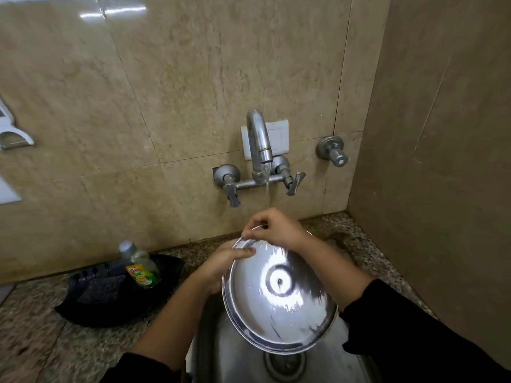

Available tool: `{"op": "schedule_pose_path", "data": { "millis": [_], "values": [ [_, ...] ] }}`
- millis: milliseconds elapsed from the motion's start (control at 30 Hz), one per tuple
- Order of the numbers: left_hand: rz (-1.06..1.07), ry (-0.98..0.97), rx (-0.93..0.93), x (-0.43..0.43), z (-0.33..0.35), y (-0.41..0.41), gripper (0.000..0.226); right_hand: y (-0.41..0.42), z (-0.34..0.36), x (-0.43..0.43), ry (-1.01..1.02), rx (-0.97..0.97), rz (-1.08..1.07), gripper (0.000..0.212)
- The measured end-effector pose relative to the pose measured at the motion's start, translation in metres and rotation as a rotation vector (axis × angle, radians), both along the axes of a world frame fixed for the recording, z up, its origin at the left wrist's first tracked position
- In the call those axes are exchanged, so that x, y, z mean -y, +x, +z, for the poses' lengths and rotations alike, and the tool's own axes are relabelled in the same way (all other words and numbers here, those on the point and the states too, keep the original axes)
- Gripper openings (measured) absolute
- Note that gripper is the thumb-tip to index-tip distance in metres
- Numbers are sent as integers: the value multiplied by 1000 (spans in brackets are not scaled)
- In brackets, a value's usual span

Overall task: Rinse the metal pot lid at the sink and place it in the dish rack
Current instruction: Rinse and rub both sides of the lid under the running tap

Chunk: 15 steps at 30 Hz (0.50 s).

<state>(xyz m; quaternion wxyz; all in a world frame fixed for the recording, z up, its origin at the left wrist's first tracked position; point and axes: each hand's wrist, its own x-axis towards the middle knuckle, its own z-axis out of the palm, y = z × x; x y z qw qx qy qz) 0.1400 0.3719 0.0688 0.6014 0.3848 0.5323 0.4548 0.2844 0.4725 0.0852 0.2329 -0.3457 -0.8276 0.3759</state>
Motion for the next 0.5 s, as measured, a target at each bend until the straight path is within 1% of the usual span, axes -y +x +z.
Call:
{"op": "schedule_pose_path", "data": {
  "millis": [67, 133, 200, 267, 333, 367, 433, 500],
  "values": [
    [31, 13, -10, 0, 1, 3, 29, 2, -2, -2, 57, 22, -32, 26],
    [98, 9, -17, 4, -2, 1, 27, 17, -12, -12, -19, -52, -170, 37],
    [205, -4, -4, 8, -9, -7, 29, 37, -25, -20, -84, -142, -328, 42],
    [292, 4, 10, 10, -12, -12, 32, 47, -34, -23, -59, -139, -416, 48],
    [298, 33, -16, 10, -12, -8, 34, 41, -33, -20, 61, 2, -448, 40],
    [288, 46, -27, 9, -11, -3, 34, 33, -28, -14, 168, 60, -432, 33],
    [269, 60, -29, 7, -7, 11, 33, 9, -19, -3, 426, 112, -290, 28],
    [256, 91, -27, 5, -8, 18, 34, -13, -13, 9, 617, 190, -84, 32]
  ]
}}
